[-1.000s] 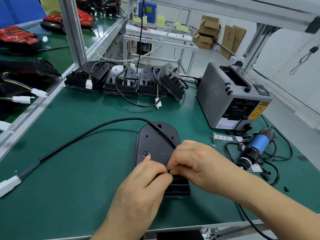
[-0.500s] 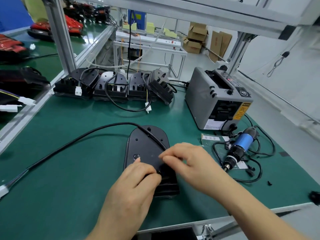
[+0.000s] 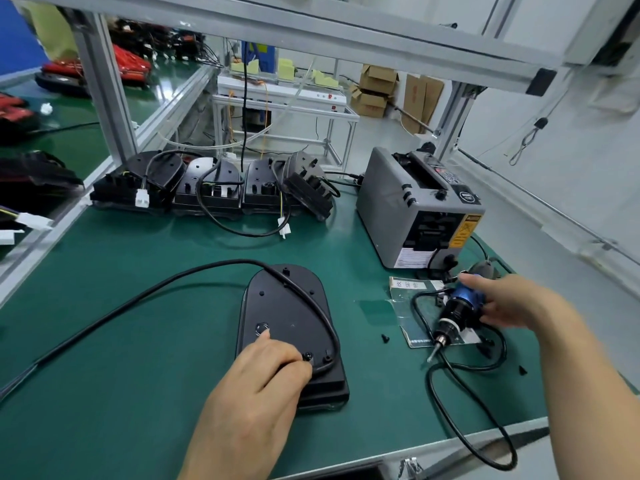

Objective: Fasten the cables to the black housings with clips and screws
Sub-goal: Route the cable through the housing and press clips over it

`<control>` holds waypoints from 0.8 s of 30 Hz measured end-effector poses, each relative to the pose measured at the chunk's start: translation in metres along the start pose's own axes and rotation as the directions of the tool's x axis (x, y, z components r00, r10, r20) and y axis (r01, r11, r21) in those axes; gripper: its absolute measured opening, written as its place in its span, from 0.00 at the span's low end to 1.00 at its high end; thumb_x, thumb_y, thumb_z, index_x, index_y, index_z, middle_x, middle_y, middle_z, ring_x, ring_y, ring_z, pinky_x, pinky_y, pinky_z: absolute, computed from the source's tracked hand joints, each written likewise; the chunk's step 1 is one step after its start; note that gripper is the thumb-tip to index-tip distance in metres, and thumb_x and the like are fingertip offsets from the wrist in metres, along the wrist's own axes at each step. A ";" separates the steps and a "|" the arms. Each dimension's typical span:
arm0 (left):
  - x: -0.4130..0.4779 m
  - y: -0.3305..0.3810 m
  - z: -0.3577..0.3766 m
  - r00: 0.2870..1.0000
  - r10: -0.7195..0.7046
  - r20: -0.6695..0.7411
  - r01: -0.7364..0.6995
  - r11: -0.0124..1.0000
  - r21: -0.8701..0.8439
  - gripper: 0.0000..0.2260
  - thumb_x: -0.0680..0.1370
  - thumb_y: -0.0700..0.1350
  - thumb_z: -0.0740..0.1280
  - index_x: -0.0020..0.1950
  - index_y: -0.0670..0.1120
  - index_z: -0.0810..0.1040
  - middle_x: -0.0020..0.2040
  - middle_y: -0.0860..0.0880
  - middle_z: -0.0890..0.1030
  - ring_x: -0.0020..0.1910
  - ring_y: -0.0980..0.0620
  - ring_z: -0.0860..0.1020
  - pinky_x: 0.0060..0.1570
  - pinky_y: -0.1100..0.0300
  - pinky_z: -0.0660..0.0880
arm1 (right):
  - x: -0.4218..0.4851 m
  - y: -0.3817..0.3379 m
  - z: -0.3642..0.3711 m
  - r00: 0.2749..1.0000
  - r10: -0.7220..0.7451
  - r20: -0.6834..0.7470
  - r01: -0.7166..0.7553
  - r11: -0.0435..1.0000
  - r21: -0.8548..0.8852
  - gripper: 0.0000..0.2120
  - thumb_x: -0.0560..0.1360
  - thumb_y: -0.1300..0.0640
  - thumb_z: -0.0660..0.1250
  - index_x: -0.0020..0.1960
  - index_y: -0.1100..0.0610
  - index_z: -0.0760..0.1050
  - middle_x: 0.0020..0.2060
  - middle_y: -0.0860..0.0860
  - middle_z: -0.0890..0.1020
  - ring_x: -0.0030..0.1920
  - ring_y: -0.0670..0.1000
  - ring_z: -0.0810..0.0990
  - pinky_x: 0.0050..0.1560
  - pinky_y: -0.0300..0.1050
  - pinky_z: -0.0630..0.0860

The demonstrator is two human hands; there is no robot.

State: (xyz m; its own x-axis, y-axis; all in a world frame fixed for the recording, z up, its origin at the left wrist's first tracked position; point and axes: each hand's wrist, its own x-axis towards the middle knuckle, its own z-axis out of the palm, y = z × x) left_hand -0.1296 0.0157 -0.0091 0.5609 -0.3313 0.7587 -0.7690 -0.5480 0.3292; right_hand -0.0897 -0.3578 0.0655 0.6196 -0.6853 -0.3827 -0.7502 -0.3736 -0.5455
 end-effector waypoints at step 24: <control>-0.001 0.000 0.001 1.000 -0.010 0.006 0.010 1.000 0.013 0.04 0.69 0.33 0.70 0.40 0.41 0.80 0.40 0.49 0.76 0.41 0.50 0.73 0.61 0.52 0.72 | -0.005 0.004 0.025 0.989 -0.143 -0.048 0.108 0.449 0.887 0.11 0.70 0.48 0.68 0.46 0.52 0.70 0.38 0.51 0.76 0.34 0.50 0.76 0.34 0.45 0.72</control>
State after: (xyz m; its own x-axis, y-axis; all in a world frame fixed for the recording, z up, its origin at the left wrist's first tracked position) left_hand -0.1297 0.0145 -0.0103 0.5703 -0.3306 0.7520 -0.7596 -0.5609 0.3294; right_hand -0.0903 -0.3401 0.0469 0.7087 -0.6541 -0.2646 -0.0653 0.3126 -0.9476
